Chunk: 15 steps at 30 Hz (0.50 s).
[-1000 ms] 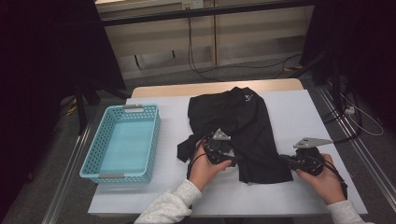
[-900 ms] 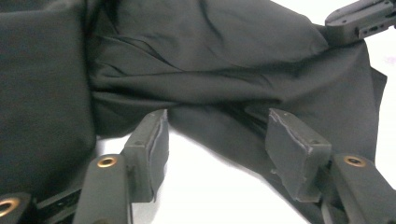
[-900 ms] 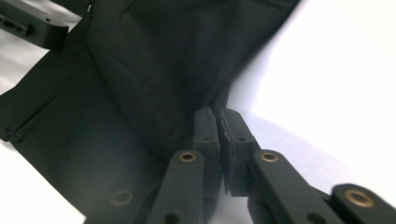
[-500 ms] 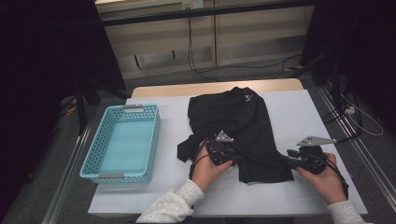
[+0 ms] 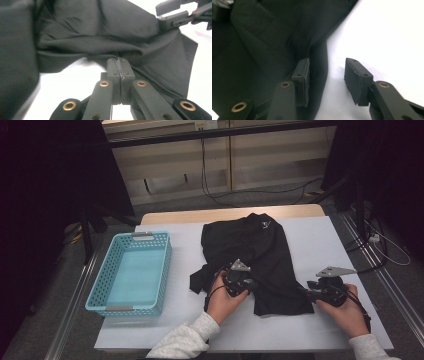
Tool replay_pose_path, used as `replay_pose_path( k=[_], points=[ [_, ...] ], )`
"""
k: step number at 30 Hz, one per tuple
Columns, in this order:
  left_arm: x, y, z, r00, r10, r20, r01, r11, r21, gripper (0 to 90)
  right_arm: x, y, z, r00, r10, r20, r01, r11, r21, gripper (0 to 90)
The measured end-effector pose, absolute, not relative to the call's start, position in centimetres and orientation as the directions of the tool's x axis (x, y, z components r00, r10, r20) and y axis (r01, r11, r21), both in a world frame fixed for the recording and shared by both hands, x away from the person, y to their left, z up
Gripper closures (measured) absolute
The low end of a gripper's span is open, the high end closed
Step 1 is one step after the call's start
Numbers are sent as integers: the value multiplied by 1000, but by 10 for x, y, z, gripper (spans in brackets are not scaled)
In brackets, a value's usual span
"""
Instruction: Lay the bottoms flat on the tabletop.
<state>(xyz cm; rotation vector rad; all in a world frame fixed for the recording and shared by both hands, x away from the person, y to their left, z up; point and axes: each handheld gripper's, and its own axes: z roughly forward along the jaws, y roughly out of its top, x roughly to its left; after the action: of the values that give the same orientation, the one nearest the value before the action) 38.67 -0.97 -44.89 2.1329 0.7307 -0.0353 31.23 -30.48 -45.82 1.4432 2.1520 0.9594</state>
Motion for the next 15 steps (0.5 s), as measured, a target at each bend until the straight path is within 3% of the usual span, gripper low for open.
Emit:
replay_pose_path(
  k=[7,15],
  points=[
    [394,0,-443,814,495,-303,532,-428,731,900,316,-306,-458,-419,904,81,658,242,713,900],
    [402,9,-442,795,518,-316,553,-406,728,900,319,-308,-447,-412,909,68,631,231,740,900]
  ],
)
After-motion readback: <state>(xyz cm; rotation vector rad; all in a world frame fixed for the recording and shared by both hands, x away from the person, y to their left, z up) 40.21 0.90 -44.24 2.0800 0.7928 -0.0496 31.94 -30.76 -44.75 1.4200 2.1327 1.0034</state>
